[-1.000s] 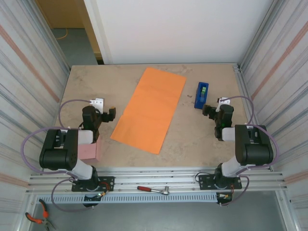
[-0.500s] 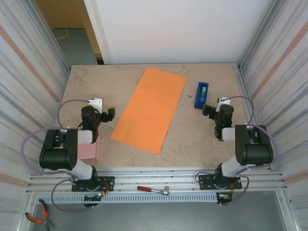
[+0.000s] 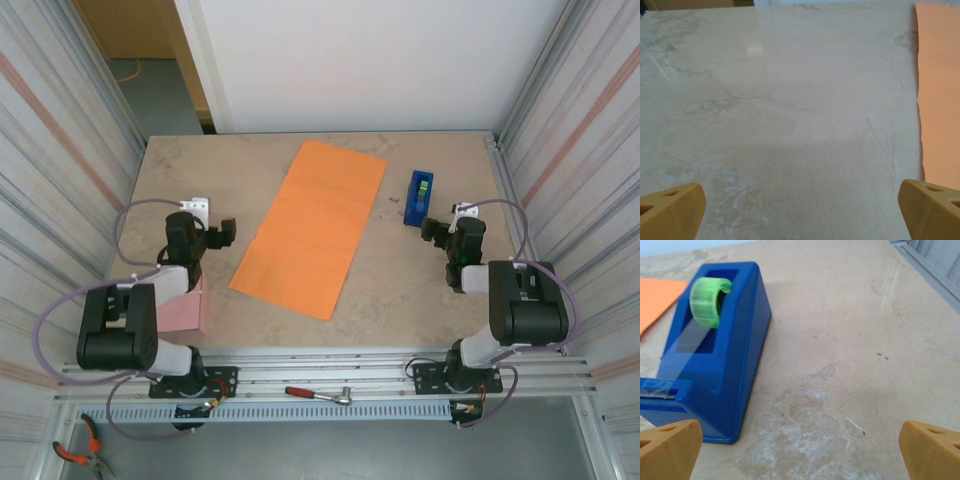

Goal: Wrap the gift box in paper
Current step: Move the gift box to the top-left of the table.

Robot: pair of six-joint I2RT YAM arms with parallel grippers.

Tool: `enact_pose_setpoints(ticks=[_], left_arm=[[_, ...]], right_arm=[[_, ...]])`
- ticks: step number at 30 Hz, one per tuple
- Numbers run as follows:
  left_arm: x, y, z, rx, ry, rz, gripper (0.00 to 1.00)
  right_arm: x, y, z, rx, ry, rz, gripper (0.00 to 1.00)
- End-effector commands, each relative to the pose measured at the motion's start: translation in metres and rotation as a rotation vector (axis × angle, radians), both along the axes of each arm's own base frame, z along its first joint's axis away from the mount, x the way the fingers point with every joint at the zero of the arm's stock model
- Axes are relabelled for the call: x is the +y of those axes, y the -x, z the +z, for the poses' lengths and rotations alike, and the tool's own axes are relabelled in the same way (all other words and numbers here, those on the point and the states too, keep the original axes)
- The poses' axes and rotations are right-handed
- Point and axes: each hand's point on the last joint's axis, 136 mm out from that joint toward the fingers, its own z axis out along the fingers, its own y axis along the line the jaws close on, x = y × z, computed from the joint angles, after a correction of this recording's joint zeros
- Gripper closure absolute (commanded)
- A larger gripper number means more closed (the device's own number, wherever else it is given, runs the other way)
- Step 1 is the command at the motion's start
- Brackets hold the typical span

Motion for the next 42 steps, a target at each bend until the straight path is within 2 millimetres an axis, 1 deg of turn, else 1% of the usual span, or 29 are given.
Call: enact_pose_setpoints(ticks=[1, 3, 5, 7, 9, 10, 12, 13, 14, 16, 18, 22, 25, 28, 32, 35, 38, 42], left_arm=[[0.015, 0.01, 0.029, 0.032, 0.061, 0.123, 0.01], [0.024, 0.023, 0.035, 0.085, 0.127, 0.226, 0.01], [0.028, 0.039, 0.037, 0.145, 0.205, 0.317, 0.01], [0.028, 0.062, 0.032, 0.226, 0.282, 0.389, 0.01], [0.028, 0.09, 0.026, 0.307, 0.364, 0.48, 0.01], [0.027, 0.101, 0.026, 0.327, 0.394, 0.505, 0.01], [0.023, 0.129, 0.019, 0.385, 0.437, 0.558, 0.01], [0.022, 0.139, 0.019, 0.388, 0.449, 0.576, 0.01], [0.022, 0.151, 0.015, 0.399, 0.459, 0.604, 0.01], [0.019, 0.167, 0.01, 0.404, 0.495, 0.638, 0.01], [0.017, 0.177, 0.004, 0.402, 0.523, 0.667, 0.01], [0.02, 0.193, -0.007, 0.423, 0.53, 0.742, 0.01], [0.021, 0.195, -0.011, 0.431, 0.515, 0.751, 0.01], [0.022, 0.192, -0.016, 0.435, 0.5, 0.752, 0.01], [0.018, 0.18, -0.024, 0.428, 0.492, 0.714, 0.01], [0.014, 0.166, -0.029, 0.423, 0.49, 0.687, 0.01], [0.011, 0.151, -0.032, 0.428, 0.481, 0.666, 0.01], [0.01, 0.119, -0.029, 0.39, 0.465, 0.617, 0.01]], right_arm=[[-0.009, -0.002, 0.029, 0.0, 0.046, -0.075, 0.01], [-0.009, -0.002, 0.043, 0.038, 0.055, -0.108, 0.01], [-0.007, -0.001, 0.053, 0.089, -0.004, -0.14, 0.01], [-0.007, 0.001, 0.06, 0.128, -0.083, -0.187, 0.01], [-0.008, 0.006, 0.062, 0.171, -0.183, -0.249, 0.01], [-0.004, 0.006, 0.062, 0.188, -0.234, -0.246, 0.01], [0.002, 0.009, 0.059, 0.237, -0.324, -0.25, 0.01], [0.009, 0.009, 0.057, 0.253, -0.356, -0.222, 0.01], [0.019, 0.008, 0.057, 0.26, -0.39, -0.171, 0.01], [0.038, 0.006, 0.057, 0.257, -0.44, -0.076, 0.01], [0.054, 0.006, 0.06, 0.244, -0.467, -0.004, 0.01], [0.068, 0.008, 0.062, 0.255, -0.472, 0.036, 0.01], [0.073, 0.009, 0.064, 0.261, -0.475, 0.046, 0.01], [0.076, 0.009, 0.064, 0.264, -0.487, 0.05, 0.01], [0.081, 0.013, 0.063, 0.282, -0.504, 0.063, 0.01], [0.087, 0.022, 0.063, 0.299, -0.514, 0.083, 0.01], [0.092, 0.034, 0.063, 0.307, -0.518, 0.101, 0.01], [0.103, 0.055, 0.063, 0.313, -0.518, 0.134, 0.01]])
